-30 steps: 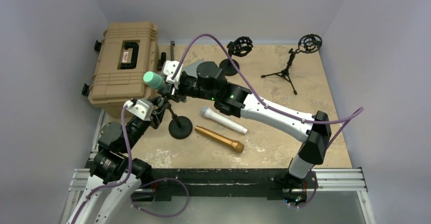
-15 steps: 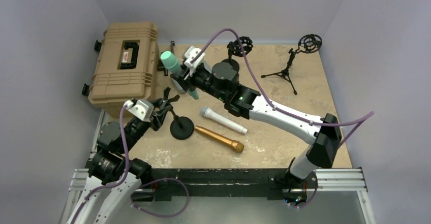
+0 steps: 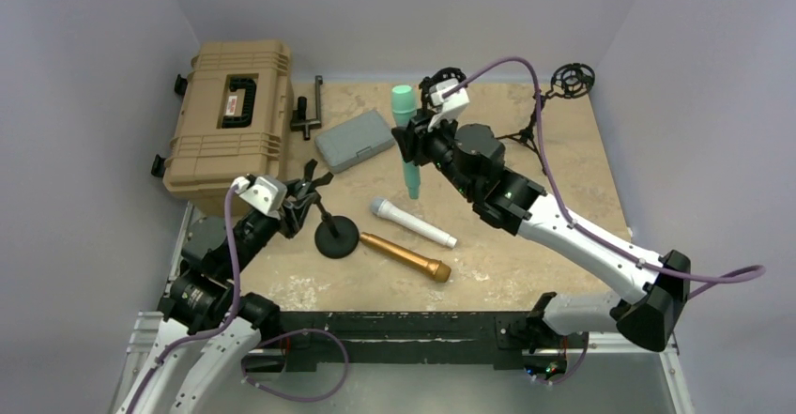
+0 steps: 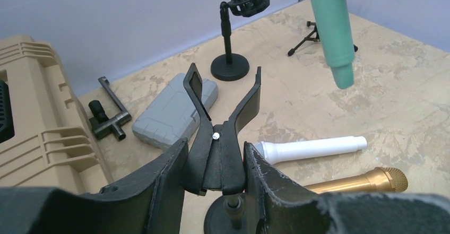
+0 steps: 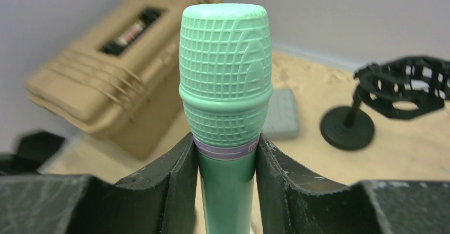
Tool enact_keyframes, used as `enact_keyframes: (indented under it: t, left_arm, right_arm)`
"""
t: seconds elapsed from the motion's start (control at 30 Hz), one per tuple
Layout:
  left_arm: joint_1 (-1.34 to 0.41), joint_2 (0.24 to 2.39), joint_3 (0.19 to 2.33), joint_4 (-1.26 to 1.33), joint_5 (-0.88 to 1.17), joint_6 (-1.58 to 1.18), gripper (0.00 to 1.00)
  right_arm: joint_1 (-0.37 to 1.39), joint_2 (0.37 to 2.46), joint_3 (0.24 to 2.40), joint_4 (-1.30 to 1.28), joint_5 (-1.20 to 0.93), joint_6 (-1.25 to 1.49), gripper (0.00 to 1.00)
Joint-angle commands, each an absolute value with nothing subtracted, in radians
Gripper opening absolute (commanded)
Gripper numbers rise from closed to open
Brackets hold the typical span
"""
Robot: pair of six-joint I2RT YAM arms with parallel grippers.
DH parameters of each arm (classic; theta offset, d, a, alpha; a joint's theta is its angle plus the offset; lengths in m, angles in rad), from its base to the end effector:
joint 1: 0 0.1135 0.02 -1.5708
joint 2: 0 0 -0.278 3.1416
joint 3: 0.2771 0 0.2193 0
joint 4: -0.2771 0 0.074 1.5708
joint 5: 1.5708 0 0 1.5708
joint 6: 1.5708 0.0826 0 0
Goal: Remove the microphone from the stand
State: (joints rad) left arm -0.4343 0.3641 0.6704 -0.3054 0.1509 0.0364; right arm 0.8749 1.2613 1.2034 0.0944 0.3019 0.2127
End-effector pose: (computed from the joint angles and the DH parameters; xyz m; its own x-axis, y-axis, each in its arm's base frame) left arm 0.0845 -0.0529 0.3334 0.0209 0.0300 -0.9993 0.5520 0.8331 0.0365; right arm 0.2125 0.2161 0.4316 -0.0916 0.2047 -0.9745 -0.5350 0.8153 0.2216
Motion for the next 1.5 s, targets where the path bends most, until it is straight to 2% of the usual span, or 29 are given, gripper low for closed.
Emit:
enact_keyframes:
  t: [0.0,0.23,0.6,0.9,1.0,1.2,1.37,1.47]
  left_arm:
    - [-0.438,0.383,0.696,-0.379,0.110,0.009,0.00]
    - [-0.439,0.375,0.695,-0.386,0.061,-0.034,0.00]
    - [-0.438,0.362,0.687,-0.401,0.064,-0.039,0.00]
    - [-0.439,0.394,0.710,-0.404,0.077,-0.049,0.00]
    - [-0.439,0.393,0.709,-0.409,0.078,-0.052,0.00]
    - [-0.439,0.389,0.709,-0.410,0.077,-0.057,0.00]
    - [-0.439,0.387,0.710,-0.419,0.080,-0.061,0.00]
    - [-0.438,0.390,0.712,-0.421,0.080,-0.068,0.00]
  right_arm:
    - [0.883,1.284,1.172,-0.164,0.380,0.051,0.00]
    - [0.865,1.485,1.195,-0.361,0.495,-0.151,0.00]
    - [0.845,1.711,1.155,-0.236,0.380,-0.281,0.00]
    - [0.819,1.743,1.071,-0.048,0.249,-0.346,0.00]
    - [0.814,1.766,1.086,-0.036,0.243,-0.361,0.06]
    - [0.789,1.827,1.133,-0.034,0.213,-0.369,0.12]
    - [0.775,1.851,1.148,-0.021,0.199,-0.348,0.33]
    - [0.769,1.855,1.154,-0.014,0.185,-0.327,0.41]
